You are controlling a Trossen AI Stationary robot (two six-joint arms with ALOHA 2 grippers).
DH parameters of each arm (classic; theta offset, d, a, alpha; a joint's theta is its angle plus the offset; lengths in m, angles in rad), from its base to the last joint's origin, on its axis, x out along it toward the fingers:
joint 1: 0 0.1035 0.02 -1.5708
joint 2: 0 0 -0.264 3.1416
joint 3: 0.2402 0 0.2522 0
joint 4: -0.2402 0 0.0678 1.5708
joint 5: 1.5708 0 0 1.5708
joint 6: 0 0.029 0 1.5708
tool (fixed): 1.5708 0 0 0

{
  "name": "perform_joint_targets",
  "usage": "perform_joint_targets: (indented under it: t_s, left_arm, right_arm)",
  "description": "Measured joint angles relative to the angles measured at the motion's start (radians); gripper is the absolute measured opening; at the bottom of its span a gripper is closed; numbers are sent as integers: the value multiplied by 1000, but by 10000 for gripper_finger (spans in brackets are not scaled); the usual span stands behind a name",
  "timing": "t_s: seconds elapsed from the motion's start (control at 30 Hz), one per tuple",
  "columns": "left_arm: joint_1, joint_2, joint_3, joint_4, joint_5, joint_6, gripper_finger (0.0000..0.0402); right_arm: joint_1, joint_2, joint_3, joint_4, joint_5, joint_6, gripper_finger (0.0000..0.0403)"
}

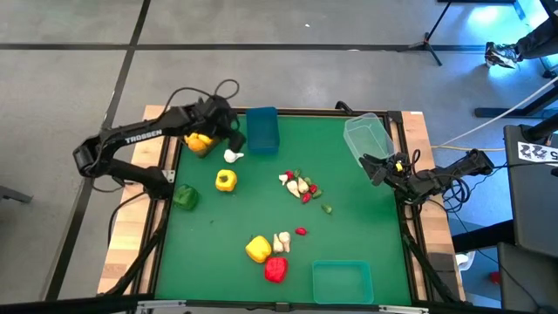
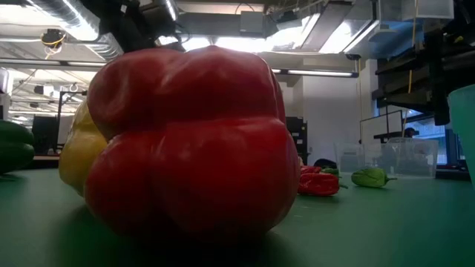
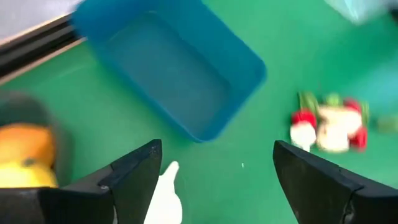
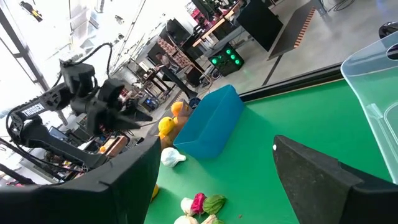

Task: Sort produce into baskets
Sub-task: Put the white garlic into the white transparent bin

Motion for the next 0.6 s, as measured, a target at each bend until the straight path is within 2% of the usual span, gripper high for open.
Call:
perform_joint_targets:
  t_s: [0.1,0.2,0.4,0.6]
  left_arm:
    - [-46,5,0,1,-5,75,303]
    - [-84,23,0,-15,-8,85,303]
    - [-144,23,0,-41,-8,92,303]
    - [-166,21,0,-85,-8,125,303]
  right_arm:
    - [0,0,0,1,4,0,303]
    - [0,0,-1,7,-12,0,303]
    - [0,1,22,71,-196,-28,303]
    - [0,62,115,79,-231,-139,303]
